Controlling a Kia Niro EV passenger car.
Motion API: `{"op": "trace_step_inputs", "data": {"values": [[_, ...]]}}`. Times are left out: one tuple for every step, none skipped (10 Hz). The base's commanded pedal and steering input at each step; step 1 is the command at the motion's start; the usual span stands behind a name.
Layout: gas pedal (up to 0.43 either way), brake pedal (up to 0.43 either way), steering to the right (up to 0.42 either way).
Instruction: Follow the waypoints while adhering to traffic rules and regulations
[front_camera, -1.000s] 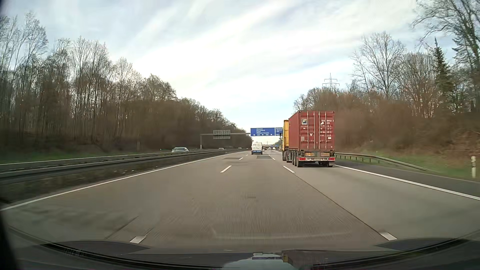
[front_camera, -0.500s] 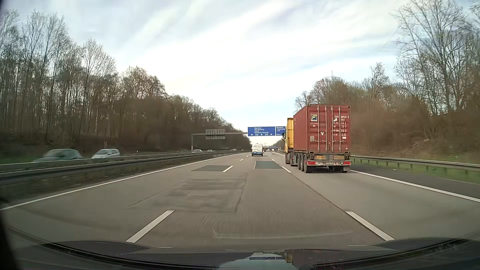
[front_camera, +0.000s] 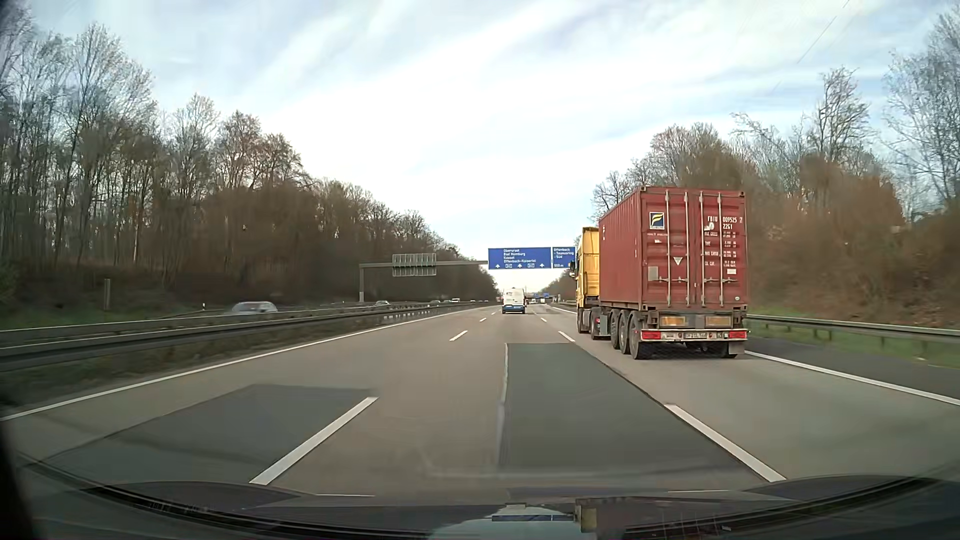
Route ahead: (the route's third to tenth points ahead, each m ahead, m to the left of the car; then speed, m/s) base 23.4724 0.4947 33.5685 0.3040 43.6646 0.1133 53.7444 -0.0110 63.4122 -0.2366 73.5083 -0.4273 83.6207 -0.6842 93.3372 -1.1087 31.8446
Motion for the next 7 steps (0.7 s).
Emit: {"op": "trace_step_inputs", "data": {"values": [[0.110,0.000,0.002],[0.118,0.000,0.001],[0.118,0.000,0.001],[0.118,0.000,0.000],[0.118,0.000,0.000],[0.118,0.000,0.000],[0.118,0.000,0.000]]}}
